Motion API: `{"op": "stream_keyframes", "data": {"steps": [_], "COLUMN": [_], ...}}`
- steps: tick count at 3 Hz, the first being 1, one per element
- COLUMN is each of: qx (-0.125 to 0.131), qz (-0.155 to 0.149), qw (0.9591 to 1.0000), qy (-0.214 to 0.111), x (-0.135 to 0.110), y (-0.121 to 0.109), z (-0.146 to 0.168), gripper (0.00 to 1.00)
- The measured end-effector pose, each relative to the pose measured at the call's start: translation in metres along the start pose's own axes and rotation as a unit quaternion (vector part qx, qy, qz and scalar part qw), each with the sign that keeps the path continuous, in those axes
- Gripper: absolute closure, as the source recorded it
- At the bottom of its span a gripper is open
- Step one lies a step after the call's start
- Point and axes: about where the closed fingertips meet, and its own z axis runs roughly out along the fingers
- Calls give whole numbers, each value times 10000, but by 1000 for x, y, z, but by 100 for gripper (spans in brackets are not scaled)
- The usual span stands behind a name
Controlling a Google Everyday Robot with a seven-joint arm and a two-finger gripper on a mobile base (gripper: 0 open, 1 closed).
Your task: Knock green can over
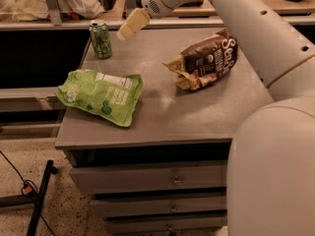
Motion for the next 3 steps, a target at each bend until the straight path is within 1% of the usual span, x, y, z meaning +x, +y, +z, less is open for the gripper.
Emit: {"op": "stream_keyframes", "data": {"steps": [1,2,3], "qx": [-413,-519,-368], "qz": [6,177,368], "qw": [9978,9947,9930], "qy": [-520,-864,-1056], "x": [-16,-24,-23], "y": [17,25,27], "z": [26,54,78], "gripper": [0,0,0]}}
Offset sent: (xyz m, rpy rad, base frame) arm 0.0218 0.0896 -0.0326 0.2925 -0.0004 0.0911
